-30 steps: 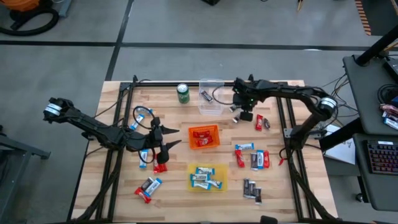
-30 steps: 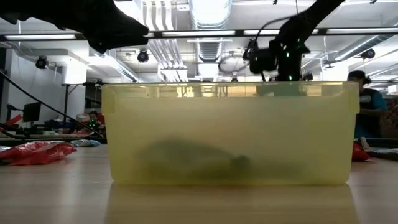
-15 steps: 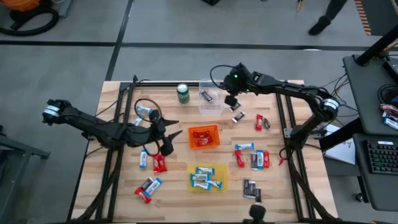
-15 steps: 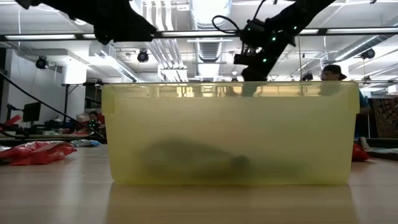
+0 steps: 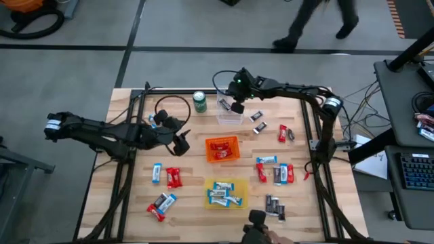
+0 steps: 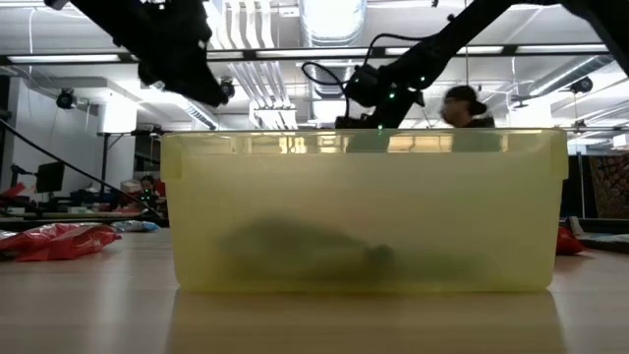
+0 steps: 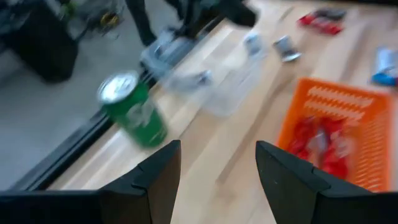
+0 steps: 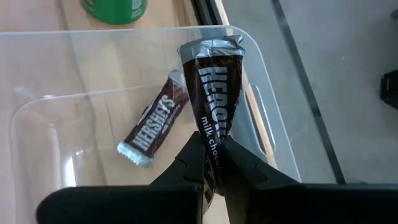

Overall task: Sort candy
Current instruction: Put the black candy into the transparent bin, then put the white candy into the yellow bin

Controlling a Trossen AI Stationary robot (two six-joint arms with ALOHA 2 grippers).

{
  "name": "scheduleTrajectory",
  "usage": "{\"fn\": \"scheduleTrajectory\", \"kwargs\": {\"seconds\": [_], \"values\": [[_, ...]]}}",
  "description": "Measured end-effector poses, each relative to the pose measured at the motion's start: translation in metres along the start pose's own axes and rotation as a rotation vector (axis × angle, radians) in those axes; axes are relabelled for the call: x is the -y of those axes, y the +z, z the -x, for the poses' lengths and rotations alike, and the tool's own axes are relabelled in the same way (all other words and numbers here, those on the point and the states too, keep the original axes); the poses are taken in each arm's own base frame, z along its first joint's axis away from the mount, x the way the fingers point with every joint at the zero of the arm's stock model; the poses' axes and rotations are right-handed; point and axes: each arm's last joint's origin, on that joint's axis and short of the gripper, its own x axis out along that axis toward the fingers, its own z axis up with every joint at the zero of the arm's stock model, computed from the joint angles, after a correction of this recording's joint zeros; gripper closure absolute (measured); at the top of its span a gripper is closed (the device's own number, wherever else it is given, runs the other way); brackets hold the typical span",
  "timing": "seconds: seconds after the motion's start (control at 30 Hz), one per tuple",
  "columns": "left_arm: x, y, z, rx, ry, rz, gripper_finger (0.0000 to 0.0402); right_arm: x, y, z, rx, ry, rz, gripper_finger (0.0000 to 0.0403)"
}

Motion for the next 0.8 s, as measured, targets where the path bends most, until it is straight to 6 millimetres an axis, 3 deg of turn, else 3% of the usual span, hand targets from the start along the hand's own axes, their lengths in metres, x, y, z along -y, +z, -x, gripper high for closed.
{"fn": "scheduleTrajectory", "kwargs": {"seconds": [0.17, 0.37, 0.5, 0.67, 0.8], "values": [[-0.016, -0.013, -0.006, -0.142, 0.097, 0.065, 0.0211, 0.0, 0.001, -0.012, -0.031, 0.014, 0.006, 0.0349], [-0.03, -0.022, -0.016, -0.236, 0.192, 0.125, 0.0211, 0.001, 0.002, -0.01, -0.035, 0.016, -0.01, 0.0285], [-0.036, -0.026, -0.027, -0.298, 0.21, 0.091, 0.0211, 0.002, 0.004, 0.002, -0.036, 0.017, -0.019, 0.0257], [-0.042, -0.032, -0.045, -0.445, 0.108, 0.06, 0.0211, 0.002, 0.004, 0.024, -0.066, 0.043, -0.063, 0.0239], [-0.051, -0.039, -0.059, -0.559, 0.127, 0.112, 0.0211, 0.0, 0.004, 0.044, -0.078, 0.117, -0.109, 0.0232]]}}
